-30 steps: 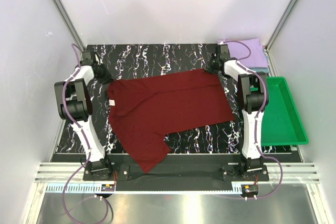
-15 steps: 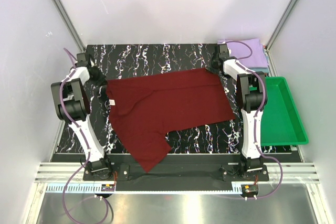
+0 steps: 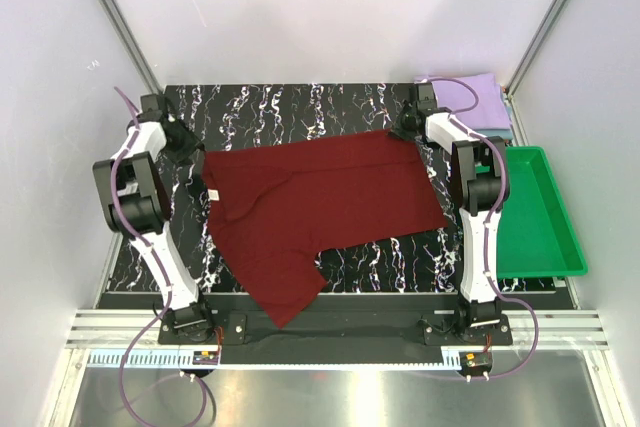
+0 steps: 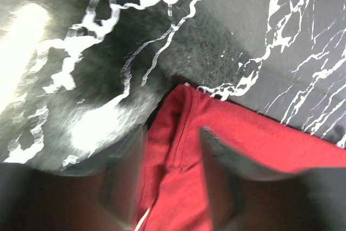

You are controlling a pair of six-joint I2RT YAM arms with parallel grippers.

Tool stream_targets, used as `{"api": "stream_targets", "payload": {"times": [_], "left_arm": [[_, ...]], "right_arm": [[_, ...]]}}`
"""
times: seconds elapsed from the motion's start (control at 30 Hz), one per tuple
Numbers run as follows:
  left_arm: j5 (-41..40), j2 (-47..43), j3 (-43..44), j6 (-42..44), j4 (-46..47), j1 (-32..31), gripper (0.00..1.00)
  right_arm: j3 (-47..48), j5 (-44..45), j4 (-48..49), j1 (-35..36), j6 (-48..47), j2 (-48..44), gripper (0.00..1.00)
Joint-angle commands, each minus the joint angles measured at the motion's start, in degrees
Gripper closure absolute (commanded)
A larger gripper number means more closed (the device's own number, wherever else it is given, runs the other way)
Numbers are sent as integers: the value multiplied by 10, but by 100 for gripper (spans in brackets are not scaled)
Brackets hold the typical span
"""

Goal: Fold and stack the t-shirts
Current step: Fold the tshirt

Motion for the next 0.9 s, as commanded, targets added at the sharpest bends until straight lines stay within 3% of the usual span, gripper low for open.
{"api": "stream_targets", "payload": {"times": [0.0, 0.17, 0.3, 0.43, 0.57, 0.87], "left_arm": [[-82, -102, 30, 16, -56, -3, 46], [-157, -220, -82, 115, -43, -83, 46], [-156, -329, -191, 216, 48, -221, 45], [-145, -367, -261, 290, 104, -305, 43], [-127, -329, -269, 331, 113, -319, 43], [-121, -139, -194, 380, 101, -374, 44]], "right_arm": [[16, -55, 0, 19, -34, -74, 80], [-44, -64, -11, 44, -59, -166, 74], [-131, -73, -5, 47, -42, -249, 74], [-223, -89, 8, 47, -24, -345, 73], [-303, -83, 7, 47, -20, -451, 72], [-409, -81, 56, 47, 39, -541, 71]]}}
